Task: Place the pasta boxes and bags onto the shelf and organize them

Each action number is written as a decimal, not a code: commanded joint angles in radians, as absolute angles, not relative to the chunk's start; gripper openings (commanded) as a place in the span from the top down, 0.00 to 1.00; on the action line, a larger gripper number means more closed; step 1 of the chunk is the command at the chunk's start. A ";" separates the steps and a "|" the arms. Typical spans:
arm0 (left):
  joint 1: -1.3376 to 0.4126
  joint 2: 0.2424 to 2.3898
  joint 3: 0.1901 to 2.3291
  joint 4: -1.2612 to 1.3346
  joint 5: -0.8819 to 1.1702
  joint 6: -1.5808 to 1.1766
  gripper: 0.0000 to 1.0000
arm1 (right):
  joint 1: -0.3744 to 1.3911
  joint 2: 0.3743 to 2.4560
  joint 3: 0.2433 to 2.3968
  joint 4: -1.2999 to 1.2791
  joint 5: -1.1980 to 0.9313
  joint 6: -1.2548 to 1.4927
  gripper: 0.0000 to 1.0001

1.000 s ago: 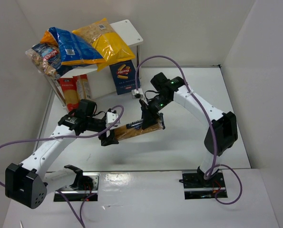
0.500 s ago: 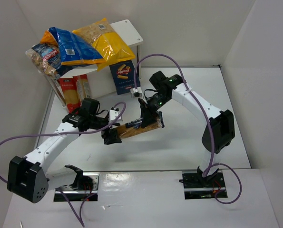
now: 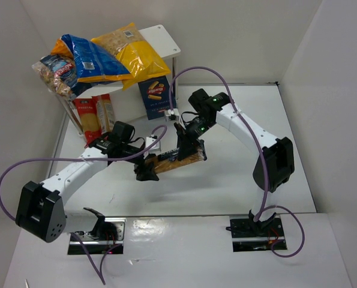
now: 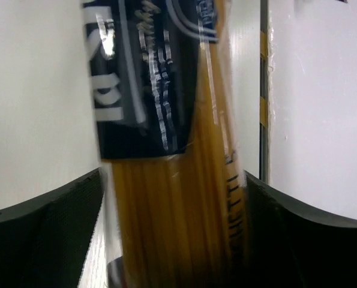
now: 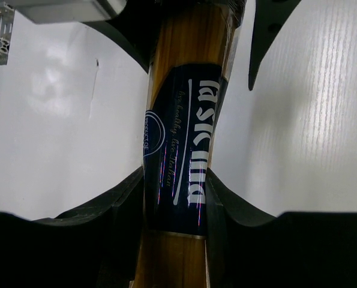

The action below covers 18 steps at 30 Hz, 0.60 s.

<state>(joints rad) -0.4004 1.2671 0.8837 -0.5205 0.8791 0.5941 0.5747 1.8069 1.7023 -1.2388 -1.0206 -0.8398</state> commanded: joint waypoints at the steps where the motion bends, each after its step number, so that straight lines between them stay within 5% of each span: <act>1: -0.428 1.296 0.957 -0.486 0.946 0.603 0.10 | 0.575 1.787 1.769 -1.266 -1.187 -0.851 1.00; 2: -0.437 1.325 0.972 -0.518 0.946 0.603 0.26 | 0.575 1.787 1.769 -1.266 -1.187 -0.851 1.00; 4: -0.448 1.363 1.009 -0.538 0.930 0.571 0.87 | 0.575 1.796 1.769 -1.266 -1.187 -0.851 1.00; 5: -0.448 1.373 1.038 -0.558 0.930 0.549 1.00 | 0.566 1.796 1.769 -1.253 -1.187 -0.838 1.00; 9: -0.448 1.324 1.016 -0.511 0.924 0.510 1.00 | 0.534 1.755 1.721 -1.134 -1.135 -0.694 0.99; 14: -0.437 1.212 0.959 -0.417 0.845 0.434 1.00 | 0.450 1.688 1.635 -0.950 -1.079 -0.525 0.21; 18: -0.390 1.201 0.959 -0.391 0.845 0.373 1.00 | 0.378 1.668 1.600 -0.902 -0.997 -0.471 0.08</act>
<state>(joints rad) -0.4217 1.2491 0.9401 -0.5339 0.7815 0.4389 0.4194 1.7329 1.6150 -1.0115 -1.0374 -0.5510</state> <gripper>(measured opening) 0.436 0.907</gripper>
